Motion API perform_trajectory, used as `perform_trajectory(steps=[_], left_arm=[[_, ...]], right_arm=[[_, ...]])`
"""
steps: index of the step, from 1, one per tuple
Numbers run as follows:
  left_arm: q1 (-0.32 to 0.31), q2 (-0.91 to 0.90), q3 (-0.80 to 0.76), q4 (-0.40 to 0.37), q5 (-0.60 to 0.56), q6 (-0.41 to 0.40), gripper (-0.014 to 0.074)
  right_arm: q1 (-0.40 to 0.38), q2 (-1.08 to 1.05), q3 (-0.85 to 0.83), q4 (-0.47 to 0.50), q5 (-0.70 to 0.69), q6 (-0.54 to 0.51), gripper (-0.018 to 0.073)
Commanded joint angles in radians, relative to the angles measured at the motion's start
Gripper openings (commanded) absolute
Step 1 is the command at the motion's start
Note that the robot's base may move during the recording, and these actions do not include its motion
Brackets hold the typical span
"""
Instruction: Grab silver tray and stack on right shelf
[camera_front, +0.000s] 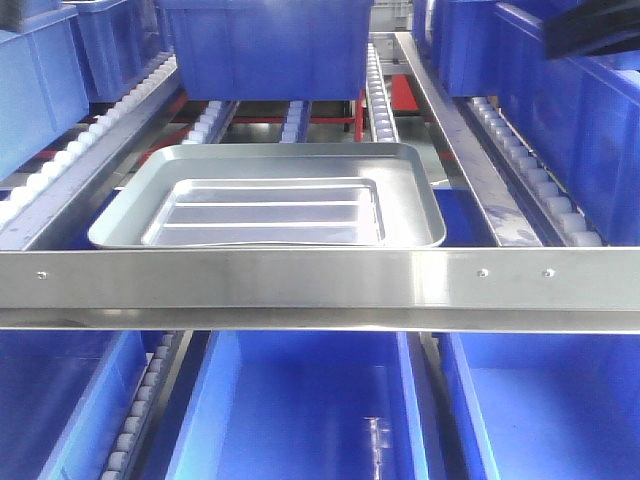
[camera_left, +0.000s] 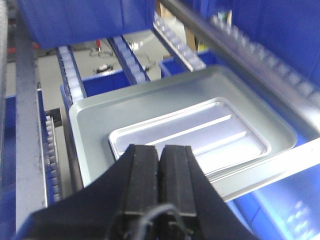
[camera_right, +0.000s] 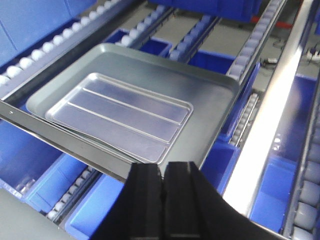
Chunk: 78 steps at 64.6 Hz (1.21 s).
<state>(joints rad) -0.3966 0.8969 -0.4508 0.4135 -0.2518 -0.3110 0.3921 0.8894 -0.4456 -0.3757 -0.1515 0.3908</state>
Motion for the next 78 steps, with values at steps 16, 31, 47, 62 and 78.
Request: perform_trajectory(steps=[16, 31, 47, 62, 78], left_arm=[[-0.005, -0.414, 0.156, -0.055, -0.090, 0.002, -0.0089], [-0.005, -0.502, 0.160, -0.055, -0.105, 0.002, -0.0089], [-0.005, -0.500, 0.160, -0.055, -0.105, 0.002, -0.0089], [-0.005, -0.500, 0.160, -0.054, -0.105, 0.002, -0.0089], [-0.005, -0.500, 0.160, -0.054, -0.105, 0.002, -0.0089]], right_arm=[[0.002, -0.417, 0.114, -0.014, -0.069, -0.009, 0.0049], [0.002, -0.478, 0.118, -0.014, -0.076, -0.009, 0.0049], [0.002, -0.478, 0.118, -0.014, -0.076, -0.009, 0.0049], [-0.040, -0.528, 0.155, 0.171, -0.013, -0.016, 0.0049], [-0.223, -0.793, 0.381, 0.274, 0.042, -0.129, 0.0049]])
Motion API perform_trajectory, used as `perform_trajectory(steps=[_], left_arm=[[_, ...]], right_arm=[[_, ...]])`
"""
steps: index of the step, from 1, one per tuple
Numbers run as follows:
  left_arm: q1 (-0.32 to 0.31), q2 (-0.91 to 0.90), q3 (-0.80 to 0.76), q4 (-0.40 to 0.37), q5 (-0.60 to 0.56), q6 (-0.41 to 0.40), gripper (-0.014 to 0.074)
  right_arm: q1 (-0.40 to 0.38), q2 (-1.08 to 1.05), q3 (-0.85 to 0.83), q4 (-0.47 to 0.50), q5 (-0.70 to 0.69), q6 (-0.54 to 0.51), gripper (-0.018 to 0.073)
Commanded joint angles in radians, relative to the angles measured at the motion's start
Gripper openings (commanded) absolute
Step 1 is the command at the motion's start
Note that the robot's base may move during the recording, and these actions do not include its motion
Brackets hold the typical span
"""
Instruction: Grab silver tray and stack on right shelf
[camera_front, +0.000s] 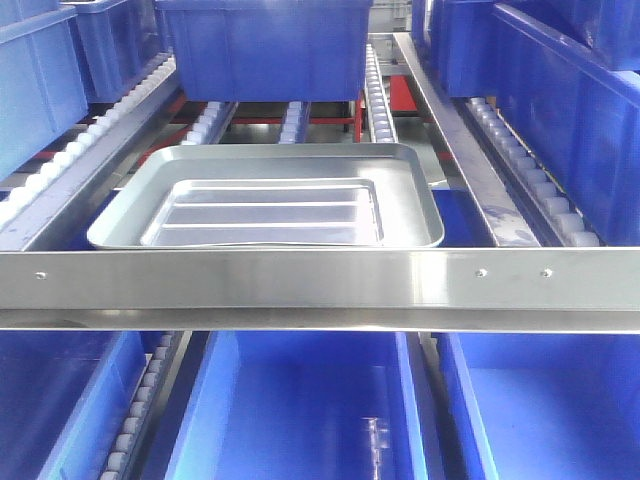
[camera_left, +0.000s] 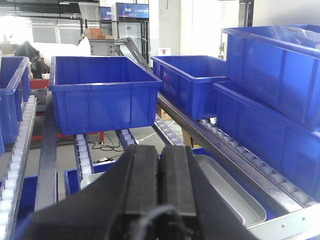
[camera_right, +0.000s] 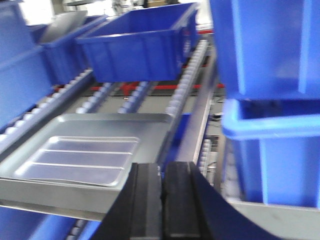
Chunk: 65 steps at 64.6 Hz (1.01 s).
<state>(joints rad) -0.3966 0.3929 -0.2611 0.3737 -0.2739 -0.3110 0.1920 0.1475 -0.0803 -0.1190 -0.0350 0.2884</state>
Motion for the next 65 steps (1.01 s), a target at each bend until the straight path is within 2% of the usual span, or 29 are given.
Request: perform_trajectory(steps=[1, 7, 16, 20, 28, 38, 45, 50, 58, 65], left_arm=[[-0.005, 0.004, -0.029, -0.014, -0.083, 0.002, -0.0089], [-0.005, 0.004, -0.029, -0.014, -0.083, 0.002, -0.0089], [-0.005, 0.004, -0.029, -0.014, -0.083, 0.002, -0.0089], [-0.005, 0.004, -0.029, -0.014, -0.083, 0.002, -0.0089], [-0.005, 0.004, -0.029, -0.014, -0.083, 0.002, -0.0089], [-0.005, 0.004, -0.029, -0.014, -0.083, 0.002, -0.0089], [-0.005, 0.004, -0.029, -0.014, -0.083, 0.002, -0.0089], [-0.005, 0.004, -0.029, -0.014, -0.083, 0.002, -0.0089], [-0.005, 0.004, -0.029, -0.014, -0.083, 0.002, -0.0089], [-0.005, 0.004, -0.029, -0.014, -0.083, 0.002, -0.0089]], right_arm=[[-0.024, -0.062, 0.025, 0.025, -0.072, -0.027, 0.0049], [-0.024, -0.116, 0.081, 0.103, -0.065, -0.076, 0.0049], [-0.024, -0.159, 0.110, 0.233, -0.048, -0.253, 0.0049], [-0.024, -0.170, 0.110, 0.262, -0.050, -0.288, 0.0049], [-0.024, -0.175, 0.110, 0.261, -0.041, -0.288, 0.0049], [-0.024, -0.175, 0.110, 0.253, 0.035, -0.288, 0.0049], [-0.024, -0.175, 0.110, 0.231, 0.026, -0.288, 0.0049], [-0.024, -0.175, 0.110, 0.175, 0.025, -0.253, 0.0049], [-0.024, -0.175, 0.110, 0.058, 0.035, -0.122, 0.0049], [-0.024, -0.175, 0.110, 0.060, 0.035, -0.114, 0.0049]])
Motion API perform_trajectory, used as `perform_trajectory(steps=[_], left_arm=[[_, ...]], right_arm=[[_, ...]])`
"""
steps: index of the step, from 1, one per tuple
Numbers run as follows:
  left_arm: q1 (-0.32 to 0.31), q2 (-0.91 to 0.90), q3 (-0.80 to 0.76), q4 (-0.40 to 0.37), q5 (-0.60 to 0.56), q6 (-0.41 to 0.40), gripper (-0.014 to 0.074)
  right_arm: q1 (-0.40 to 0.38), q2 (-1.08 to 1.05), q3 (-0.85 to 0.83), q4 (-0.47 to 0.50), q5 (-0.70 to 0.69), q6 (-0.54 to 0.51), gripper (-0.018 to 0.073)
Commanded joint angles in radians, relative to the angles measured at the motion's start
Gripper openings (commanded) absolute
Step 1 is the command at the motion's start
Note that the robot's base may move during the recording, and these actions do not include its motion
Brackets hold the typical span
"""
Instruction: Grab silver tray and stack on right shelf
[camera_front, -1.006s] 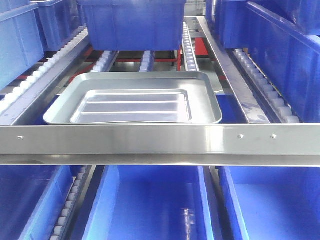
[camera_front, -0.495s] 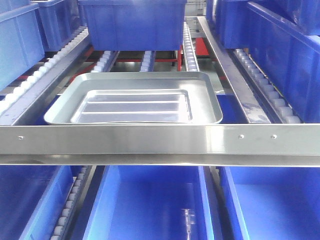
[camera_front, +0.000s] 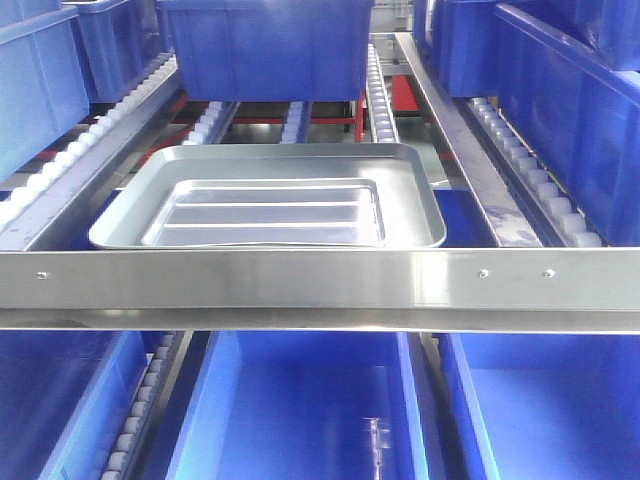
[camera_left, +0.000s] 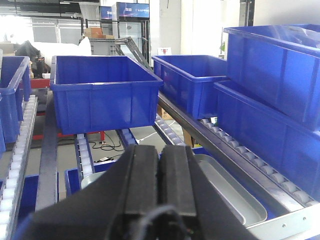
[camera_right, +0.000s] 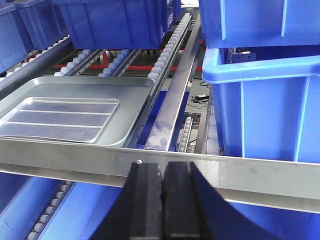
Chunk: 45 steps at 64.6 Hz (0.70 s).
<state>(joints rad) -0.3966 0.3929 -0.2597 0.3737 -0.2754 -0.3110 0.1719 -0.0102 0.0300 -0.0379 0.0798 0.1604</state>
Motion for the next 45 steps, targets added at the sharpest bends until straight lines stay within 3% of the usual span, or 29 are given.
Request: perform_trajectory(steps=[1, 34, 40, 43, 45], left_arm=[[-0.005, 0.004, -0.030, -0.014, -0.082, 0.002, -0.0089], [-0.003, 0.002, -0.023, -0.017, -0.075, 0.002, -0.0089], [0.028, -0.025, 0.029, -0.067, -0.033, 0.014, -0.0089], [0.060, -0.047, 0.075, -0.152, -0.036, 0.040, -0.0089], [0.083, -0.066, 0.121, -0.216, -0.049, 0.106, -0.0089]], right_arm=[[-0.003, -0.017, 0.000, -0.022, -0.085, 0.014, 0.0049], [-0.003, -0.017, 0.000, -0.022, -0.085, 0.014, 0.0049], [-0.003, -0.017, 0.000, -0.022, -0.085, 0.014, 0.0049], [-0.003, -0.017, 0.000, -0.022, -0.085, 0.014, 0.0049], [-0.003, -0.017, 0.000, -0.022, -0.085, 0.014, 0.0049]])
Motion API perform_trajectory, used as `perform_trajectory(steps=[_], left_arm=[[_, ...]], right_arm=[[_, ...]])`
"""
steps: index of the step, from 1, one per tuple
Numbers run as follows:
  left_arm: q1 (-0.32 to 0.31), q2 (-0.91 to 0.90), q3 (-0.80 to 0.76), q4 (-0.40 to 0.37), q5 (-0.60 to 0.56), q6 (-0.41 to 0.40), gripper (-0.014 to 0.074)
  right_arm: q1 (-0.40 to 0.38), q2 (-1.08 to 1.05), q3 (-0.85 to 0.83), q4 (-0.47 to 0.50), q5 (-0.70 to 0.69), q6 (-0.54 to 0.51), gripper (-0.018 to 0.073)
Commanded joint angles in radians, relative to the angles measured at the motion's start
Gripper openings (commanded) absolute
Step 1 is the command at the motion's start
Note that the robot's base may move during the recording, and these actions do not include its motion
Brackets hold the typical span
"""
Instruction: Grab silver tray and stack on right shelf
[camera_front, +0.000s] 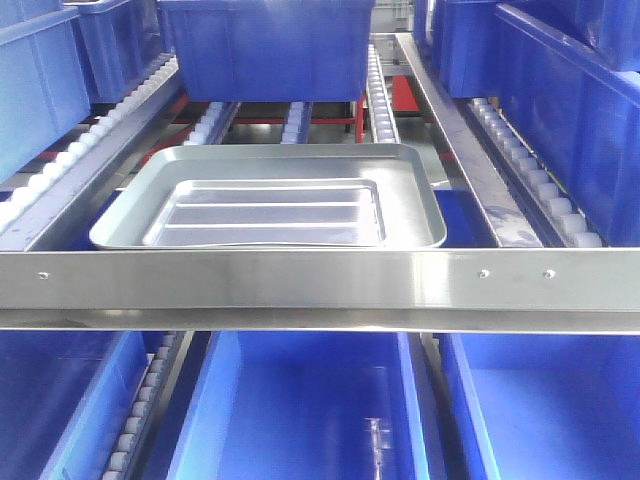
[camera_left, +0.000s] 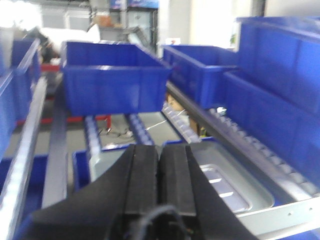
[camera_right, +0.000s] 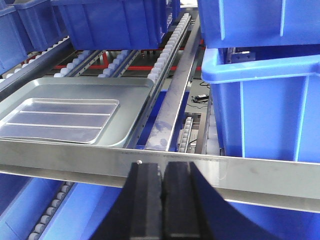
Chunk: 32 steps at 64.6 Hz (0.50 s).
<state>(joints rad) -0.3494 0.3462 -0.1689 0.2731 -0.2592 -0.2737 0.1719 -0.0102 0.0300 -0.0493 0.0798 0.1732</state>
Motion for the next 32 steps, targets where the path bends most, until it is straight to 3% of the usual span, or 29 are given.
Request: perform_trajectory(steps=[1, 5, 7, 12, 20, 32], left_arm=[[0.045, -0.030, 0.045, -0.140, -0.067, 0.098, -0.0089], [0.097, -0.096, 0.121, -0.259, -0.059, 0.232, -0.0089], [0.117, -0.133, 0.150, -0.295, -0.046, 0.257, -0.0089], [0.160, -0.224, 0.196, -0.316, 0.028, 0.259, -0.0089], [0.225, -0.350, 0.204, -0.342, 0.252, 0.259, -0.0089], [0.284, -0.371, 0.224, -0.342, 0.222, 0.259, -0.0089]], right_arm=[[-0.003, -0.017, 0.000, -0.010, -0.085, 0.001, 0.0049], [-0.003, -0.017, 0.000, -0.010, -0.085, 0.001, 0.0049], [-0.003, -0.017, 0.000, -0.010, -0.085, 0.001, 0.0049], [-0.003, -0.017, 0.000, -0.010, -0.085, 0.001, 0.0049], [-0.003, -0.017, 0.000, -0.010, -0.085, 0.001, 0.0049], [-0.003, -0.017, 0.000, -0.010, -0.085, 0.001, 0.0049]])
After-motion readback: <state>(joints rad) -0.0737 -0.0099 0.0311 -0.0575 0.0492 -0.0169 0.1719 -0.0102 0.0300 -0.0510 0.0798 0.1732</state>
